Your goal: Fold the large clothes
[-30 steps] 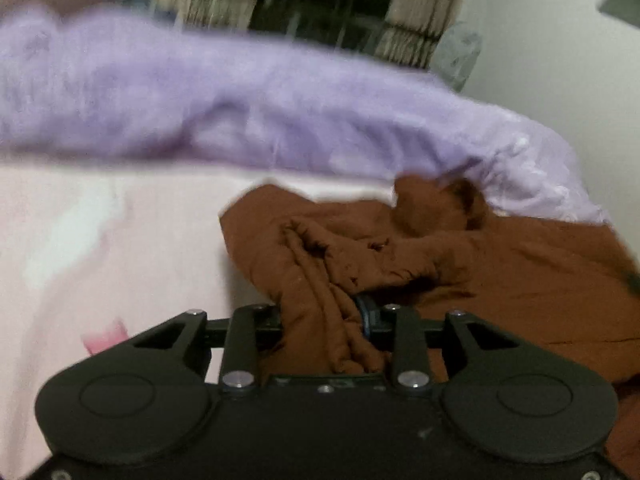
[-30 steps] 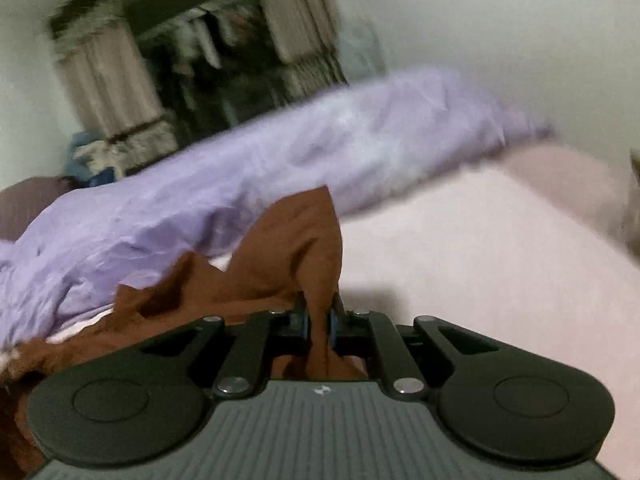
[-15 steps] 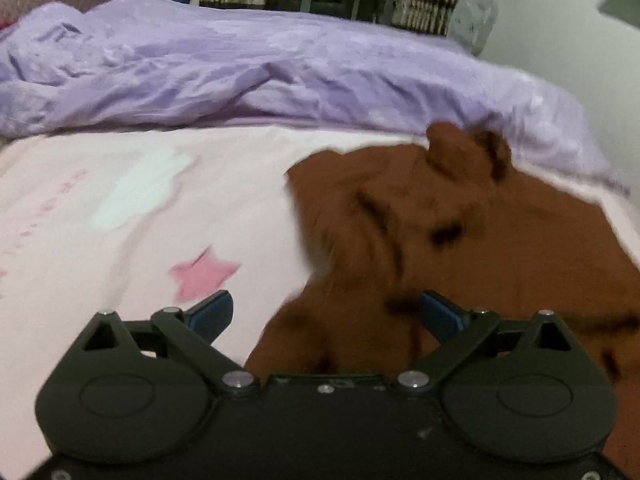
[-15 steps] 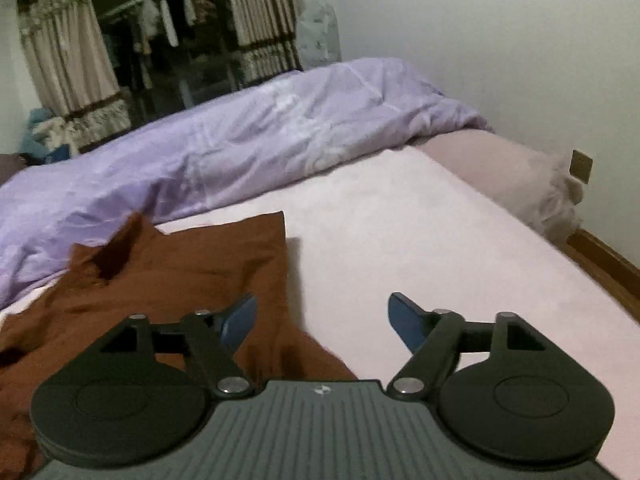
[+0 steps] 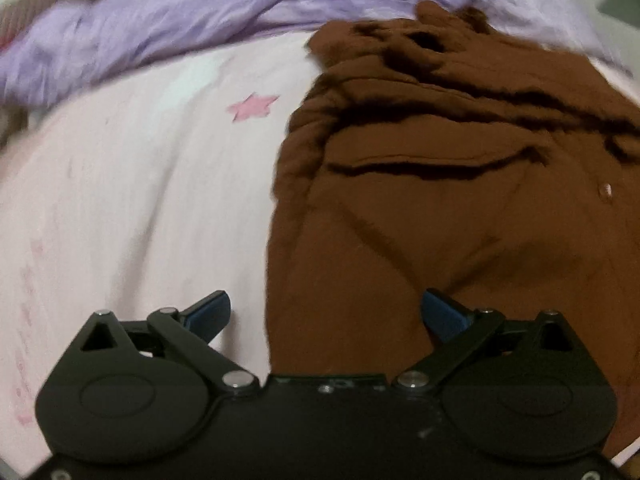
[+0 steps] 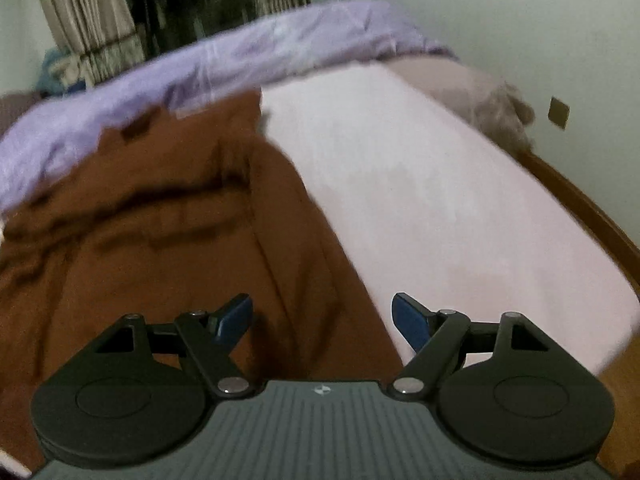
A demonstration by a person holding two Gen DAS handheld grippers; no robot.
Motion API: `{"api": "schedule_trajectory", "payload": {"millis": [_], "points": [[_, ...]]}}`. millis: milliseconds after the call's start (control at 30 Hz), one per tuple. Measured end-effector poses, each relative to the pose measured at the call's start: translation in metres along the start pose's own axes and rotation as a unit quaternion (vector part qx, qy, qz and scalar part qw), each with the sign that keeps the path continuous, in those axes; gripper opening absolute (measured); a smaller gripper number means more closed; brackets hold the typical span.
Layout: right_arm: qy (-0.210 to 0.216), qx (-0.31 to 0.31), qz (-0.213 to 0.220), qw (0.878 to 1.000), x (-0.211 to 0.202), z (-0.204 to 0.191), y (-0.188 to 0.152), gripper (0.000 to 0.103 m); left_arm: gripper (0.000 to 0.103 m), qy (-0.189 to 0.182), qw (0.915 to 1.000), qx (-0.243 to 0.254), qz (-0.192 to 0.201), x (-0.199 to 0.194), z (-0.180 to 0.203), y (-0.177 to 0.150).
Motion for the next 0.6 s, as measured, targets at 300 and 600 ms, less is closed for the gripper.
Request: {"api": "schedule_trajectory", "payload": {"millis": [300,600], "points": [[0.017,-0.018,-0.016,1.000,0.006,-0.011,-0.016,0.103,0.103,-0.039,0.9987,-0.018,-0.029,0.000,-0.008,-0.016],[0.066,-0.034,0.011,0.997,-0.001,-0.034,-0.010,0.067,0.103,-0.091,0.9944,0.039,-0.036,-0.021,0.018,-0.020]]}}
Point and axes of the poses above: each gripper's, at about its wrist camera, not at the fingertips, and x roughly the way its jaws point, z to its right, y to its top, the point moved 9 cm from there along x, roughly the way its jaws point, and after that the axes turned 2 degrees about y, right-handed, at the moved point
